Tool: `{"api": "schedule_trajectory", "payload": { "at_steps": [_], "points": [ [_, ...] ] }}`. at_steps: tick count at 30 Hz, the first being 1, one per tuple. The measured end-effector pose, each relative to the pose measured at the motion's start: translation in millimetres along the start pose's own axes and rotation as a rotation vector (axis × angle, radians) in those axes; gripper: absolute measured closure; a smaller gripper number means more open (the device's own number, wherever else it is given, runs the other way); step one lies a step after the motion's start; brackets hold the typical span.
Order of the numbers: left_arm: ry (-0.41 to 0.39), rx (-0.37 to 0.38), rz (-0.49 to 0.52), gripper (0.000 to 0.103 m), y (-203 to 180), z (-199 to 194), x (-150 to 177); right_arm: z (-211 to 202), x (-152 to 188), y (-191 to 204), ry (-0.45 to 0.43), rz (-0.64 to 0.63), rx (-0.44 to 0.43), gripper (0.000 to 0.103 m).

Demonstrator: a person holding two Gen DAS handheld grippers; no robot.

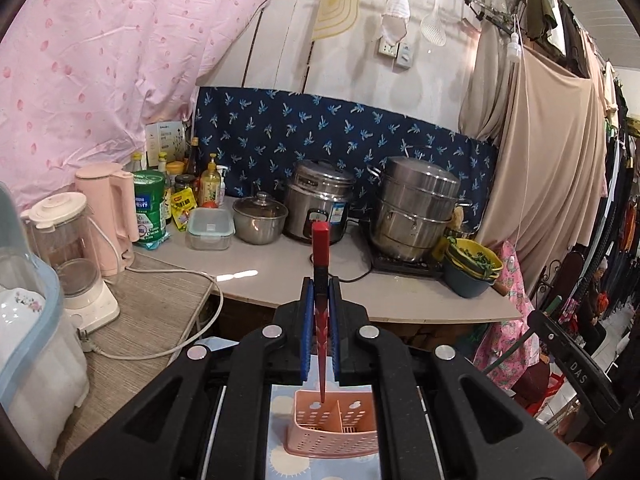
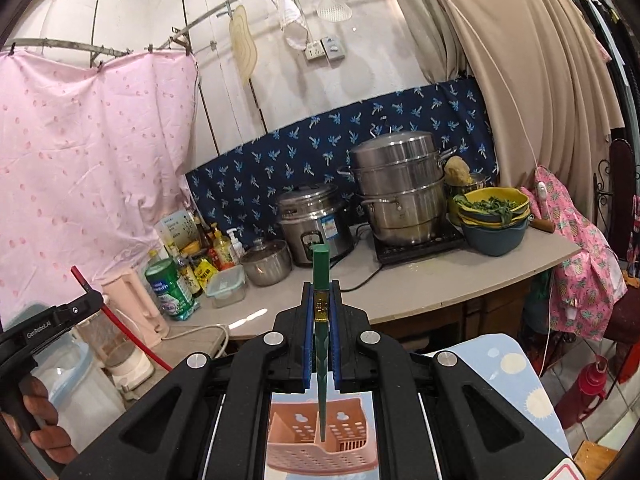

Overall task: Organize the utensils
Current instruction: 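Lower both chopsticks into the pink basket and open both tools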

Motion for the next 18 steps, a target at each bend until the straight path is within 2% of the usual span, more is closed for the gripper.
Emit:
{"api": "schedule_trajectory", "payload": {
  "at_steps": [8, 13, 15, 17, 18],
  "points": [
    [0.087, -0.026, 0.039, 0.096, -1, 46, 42, 49, 49, -21, 0.124, 0.005, 0.033, 0.096],
    [0.136, -0.032, 0.034, 0.095, 4, 65, 62, 57, 68, -29, 0.163, -0.004, 0.062, 0.095],
    [0.134, -0.032, 0.029, 0.091, 7, 63, 65, 50, 71, -28, 0.154, -0.002, 0.065, 0.09],
    [0.135, -0.033, 0.017, 0.071, 11, 57, 66, 41, 71, -27, 0.143, 0.002, 0.061, 0.084],
    [0.126, -0.041, 0.017, 0.068, 13, 51, 67, 36, 70, -27, 0.137, 0.003, 0.061, 0.081]
  ]
}}
Point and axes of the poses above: each gripper's, at about its wrist camera, not at the fingertips, and z roughly the way its jaws point, y to its left, x to its underside, the point moved 4 cm from there along z, roughly the way its jaws point, and after that the axes turned 8 degrees about -x, right-handed, at the moved point
